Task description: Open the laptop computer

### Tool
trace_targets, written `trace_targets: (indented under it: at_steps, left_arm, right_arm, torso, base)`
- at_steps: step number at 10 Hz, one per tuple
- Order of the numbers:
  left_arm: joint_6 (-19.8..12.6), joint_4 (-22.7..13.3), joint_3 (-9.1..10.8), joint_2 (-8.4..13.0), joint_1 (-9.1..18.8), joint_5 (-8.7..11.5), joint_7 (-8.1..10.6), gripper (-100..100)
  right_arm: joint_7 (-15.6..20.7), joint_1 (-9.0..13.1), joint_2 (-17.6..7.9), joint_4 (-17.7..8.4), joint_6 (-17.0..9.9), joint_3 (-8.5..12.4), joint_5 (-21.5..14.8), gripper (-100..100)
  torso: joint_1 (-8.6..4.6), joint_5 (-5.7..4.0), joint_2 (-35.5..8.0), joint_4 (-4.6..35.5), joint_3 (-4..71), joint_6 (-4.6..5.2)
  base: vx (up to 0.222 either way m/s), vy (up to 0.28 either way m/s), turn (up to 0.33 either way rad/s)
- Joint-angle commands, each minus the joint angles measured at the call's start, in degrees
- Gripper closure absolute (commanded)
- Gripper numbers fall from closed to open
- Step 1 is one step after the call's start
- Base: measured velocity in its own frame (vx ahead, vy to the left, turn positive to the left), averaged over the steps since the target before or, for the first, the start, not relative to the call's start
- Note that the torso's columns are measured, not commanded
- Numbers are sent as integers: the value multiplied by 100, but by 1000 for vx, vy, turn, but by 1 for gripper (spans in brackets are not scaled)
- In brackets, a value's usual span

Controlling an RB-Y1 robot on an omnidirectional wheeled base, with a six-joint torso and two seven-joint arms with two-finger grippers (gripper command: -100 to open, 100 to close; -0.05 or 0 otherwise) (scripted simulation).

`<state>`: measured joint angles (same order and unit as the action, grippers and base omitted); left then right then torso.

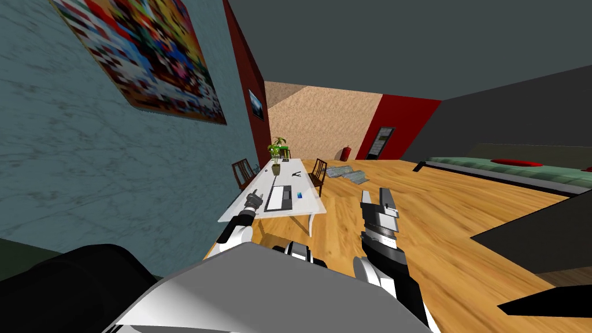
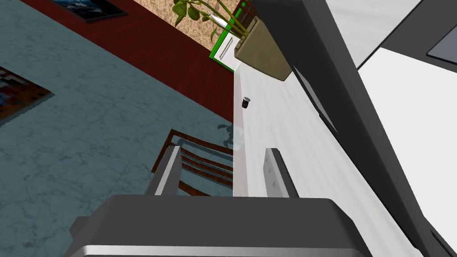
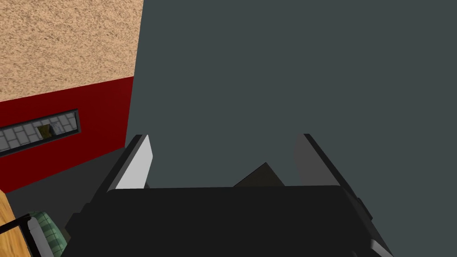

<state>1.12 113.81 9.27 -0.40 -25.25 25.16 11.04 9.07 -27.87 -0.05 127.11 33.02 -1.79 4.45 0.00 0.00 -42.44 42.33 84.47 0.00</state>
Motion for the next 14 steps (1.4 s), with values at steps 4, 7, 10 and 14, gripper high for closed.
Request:
trace_targets:
  at_steps: [4,7,10,14]
  left_arm:
    - [66,-178,153,402,78,-629,-585,100]
    - [82,-196,132,650,89,-558,-516,-100]
    - [238,-488,76,715,196,-570,-491,-100]
    - [407,-840,11,538,319,-589,-466,-100]
  right_arm:
    - [0,1,2,0,0,-2,0,0]
    - [0,0,0,0,0,0,0,0]
    - [0,0,1,0,0,-1,0,0]
    - [0,0,1,0,0,-1,0,0]
  torso:
    - [-6,-3,10,-3,7,0]
    - [32,10,13,-4,8,-1]
    - [-20,-5,15,-4,9,0]
    - [8,2,10,-3,6,0]
  base:
    - [19,-160,-7]
    - [6,-36,1]
    - [7,-68,2]
    - [6,-100,3]
